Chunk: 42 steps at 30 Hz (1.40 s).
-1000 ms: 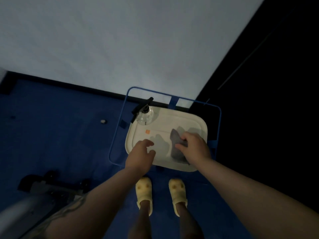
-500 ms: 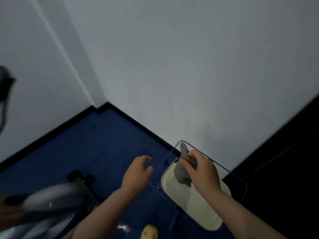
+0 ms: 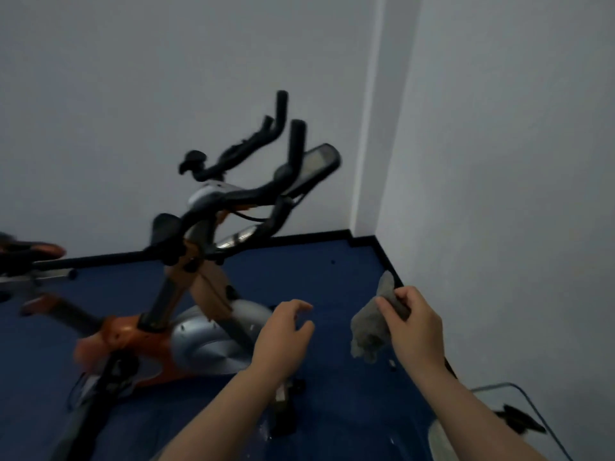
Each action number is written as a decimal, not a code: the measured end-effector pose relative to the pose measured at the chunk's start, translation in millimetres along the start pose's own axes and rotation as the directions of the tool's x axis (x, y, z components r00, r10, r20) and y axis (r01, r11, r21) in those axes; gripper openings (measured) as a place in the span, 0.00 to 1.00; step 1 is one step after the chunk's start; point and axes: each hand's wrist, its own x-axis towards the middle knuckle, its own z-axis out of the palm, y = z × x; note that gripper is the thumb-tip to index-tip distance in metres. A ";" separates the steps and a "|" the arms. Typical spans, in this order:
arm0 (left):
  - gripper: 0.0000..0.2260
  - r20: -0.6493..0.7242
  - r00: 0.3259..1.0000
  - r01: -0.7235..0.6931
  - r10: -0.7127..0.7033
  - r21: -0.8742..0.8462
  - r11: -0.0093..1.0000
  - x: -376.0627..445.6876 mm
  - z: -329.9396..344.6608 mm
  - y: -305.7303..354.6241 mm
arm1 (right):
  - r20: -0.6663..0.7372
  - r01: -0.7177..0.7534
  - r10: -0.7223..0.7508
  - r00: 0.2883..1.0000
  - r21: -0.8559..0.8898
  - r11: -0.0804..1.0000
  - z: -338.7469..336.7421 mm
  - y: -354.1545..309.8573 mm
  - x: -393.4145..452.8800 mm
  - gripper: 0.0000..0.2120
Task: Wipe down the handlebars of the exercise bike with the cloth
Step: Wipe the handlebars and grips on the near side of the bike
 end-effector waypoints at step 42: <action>0.13 -0.217 0.945 -0.257 0.244 -0.030 0.966 100.1 -134.6 -28.7 | -0.060 0.374 -0.372 0.926 0.012 0.928 133.8 -151.7 83.9 0.14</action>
